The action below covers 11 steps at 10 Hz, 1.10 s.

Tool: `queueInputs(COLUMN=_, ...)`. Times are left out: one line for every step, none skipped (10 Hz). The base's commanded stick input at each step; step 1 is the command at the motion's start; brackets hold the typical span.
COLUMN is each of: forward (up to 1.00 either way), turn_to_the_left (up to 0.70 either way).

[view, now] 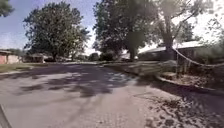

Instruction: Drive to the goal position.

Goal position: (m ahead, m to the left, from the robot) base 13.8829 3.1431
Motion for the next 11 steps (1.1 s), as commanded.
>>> queueInputs(forward=0.70, turn_to_the_left=0.03)
queueInputs(forward=0.70, turn_to_the_left=0.03)
queueInputs(forward=0.70, turn_to_the_left=0.03)
queueInputs(forward=0.70, turn_to_the_left=0.03)
queueInputs(forward=0.70, turn_to_the_left=0.03)
queueInputs(forward=0.70, turn_to_the_left=0.03)
queueInputs(forward=0.70, turn_to_the_left=0.03)
queueInputs(forward=0.70, turn_to_the_left=0.03)
queueInputs(forward=0.70, turn_to_the_left=0.03)
queueInputs(forward=0.70, turn_to_the_left=0.03)
queueInputs(forward=0.70, turn_to_the_left=0.03)
